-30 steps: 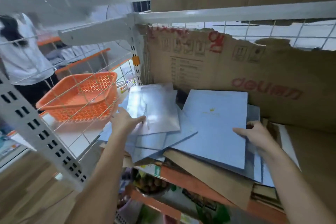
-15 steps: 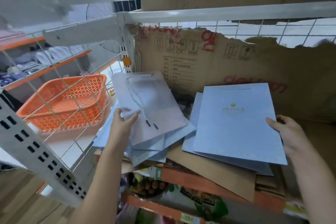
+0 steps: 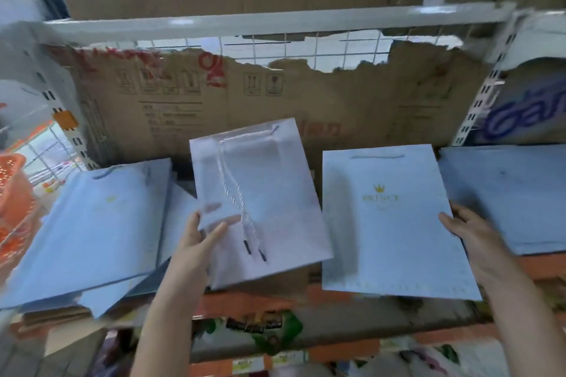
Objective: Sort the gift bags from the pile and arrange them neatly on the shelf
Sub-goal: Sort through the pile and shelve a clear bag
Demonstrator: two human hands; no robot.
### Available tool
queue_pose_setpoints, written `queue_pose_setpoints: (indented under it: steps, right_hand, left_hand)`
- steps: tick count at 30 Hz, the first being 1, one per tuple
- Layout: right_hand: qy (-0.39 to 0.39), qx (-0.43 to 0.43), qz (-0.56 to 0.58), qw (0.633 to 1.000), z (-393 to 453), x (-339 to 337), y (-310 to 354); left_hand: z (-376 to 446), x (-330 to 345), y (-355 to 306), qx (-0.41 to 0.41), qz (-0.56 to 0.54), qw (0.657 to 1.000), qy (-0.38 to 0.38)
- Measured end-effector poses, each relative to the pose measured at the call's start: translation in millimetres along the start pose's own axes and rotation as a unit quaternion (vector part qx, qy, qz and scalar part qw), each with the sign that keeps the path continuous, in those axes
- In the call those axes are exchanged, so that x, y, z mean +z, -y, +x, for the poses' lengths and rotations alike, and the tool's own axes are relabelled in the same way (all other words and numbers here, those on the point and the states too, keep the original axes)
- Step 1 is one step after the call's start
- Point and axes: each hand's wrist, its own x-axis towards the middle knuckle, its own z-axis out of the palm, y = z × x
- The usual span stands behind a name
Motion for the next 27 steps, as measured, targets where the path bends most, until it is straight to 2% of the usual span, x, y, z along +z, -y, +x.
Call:
queue_pose_setpoints:
  steps: [3,8,15,21,24,27]
  right_hand:
    - [-0.009,-0.012,-0.011,1.0,-12,-54,3]
    - [-0.047,-0.014,0.009,0.999,-22,-155,11]
    - [-0.096,-0.007,-0.014,0.995,-28,-280,31]
    - [-0.074,-0.004,-0.105,0.992,12,-332,61]
    - [-0.099,0.006,-0.15,0.984,53,-345,73]
    - [-0.089,0.021,-0.168,0.981,97,-343,80]
  left_hand:
    - [-7,46,10,-0.005,0.026,0.999,0.025]
    - [-22,131,28,-0.033,0.005,0.997,0.072]
    - [-47,257,58,-0.053,-0.01,0.994,0.097]
    - [-43,331,70,-0.051,-0.013,0.994,0.097]
    - [-34,356,70,-0.052,-0.022,0.994,0.096]
    - [-18,372,69,-0.04,-0.022,0.995,0.087]
